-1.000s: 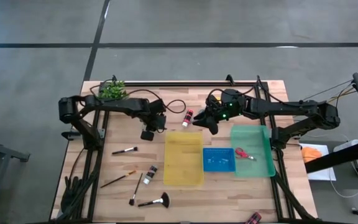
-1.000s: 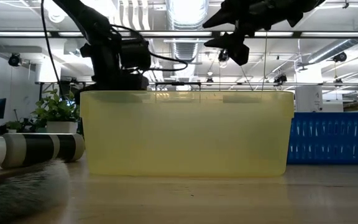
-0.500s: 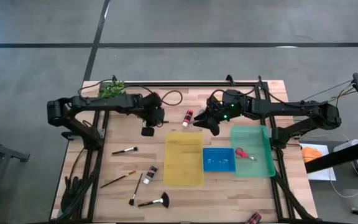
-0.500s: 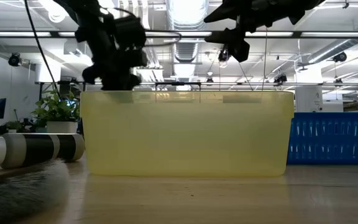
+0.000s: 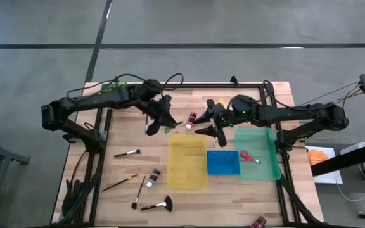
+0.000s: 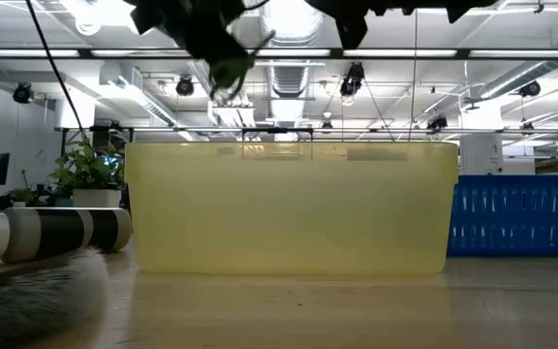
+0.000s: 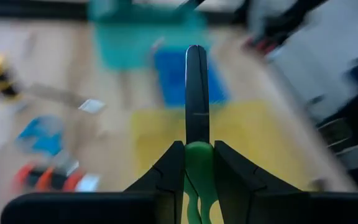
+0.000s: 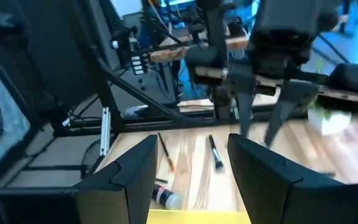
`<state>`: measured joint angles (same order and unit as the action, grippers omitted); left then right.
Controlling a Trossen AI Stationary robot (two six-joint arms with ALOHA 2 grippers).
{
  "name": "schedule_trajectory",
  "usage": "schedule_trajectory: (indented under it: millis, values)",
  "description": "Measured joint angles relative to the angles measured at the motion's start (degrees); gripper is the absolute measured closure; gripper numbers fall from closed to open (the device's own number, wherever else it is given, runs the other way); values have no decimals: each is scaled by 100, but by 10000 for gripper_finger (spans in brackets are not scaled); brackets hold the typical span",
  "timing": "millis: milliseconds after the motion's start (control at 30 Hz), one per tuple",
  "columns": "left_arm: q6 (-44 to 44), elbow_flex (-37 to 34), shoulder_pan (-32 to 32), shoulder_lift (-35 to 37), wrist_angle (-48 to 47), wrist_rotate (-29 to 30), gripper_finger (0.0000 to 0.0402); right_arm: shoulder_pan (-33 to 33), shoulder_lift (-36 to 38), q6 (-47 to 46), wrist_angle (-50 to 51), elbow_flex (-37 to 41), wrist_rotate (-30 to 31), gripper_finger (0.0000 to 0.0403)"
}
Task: Pick & Place Paint Supplies
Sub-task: Put the green scissors into the green bin
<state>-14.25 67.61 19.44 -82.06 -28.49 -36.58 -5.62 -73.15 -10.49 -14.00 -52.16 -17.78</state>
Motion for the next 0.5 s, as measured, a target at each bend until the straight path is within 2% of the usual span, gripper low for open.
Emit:
schedule_trajectory:
  millis: [100,200,367,500]
  values:
    - [442,139,0,0,310,-884,334,99,3,326,-55,0,28,209]
    - [976,183,-27,0,778,-1486,334,185,3,461,-126,0,164,209]
    - [1707,147,-155,0,1564,-1956,334,228,3,491,-487,0,446,209]
    - [1919,149,-292,-28,1740,-2006,334,228,3,490,-745,0,450,209]
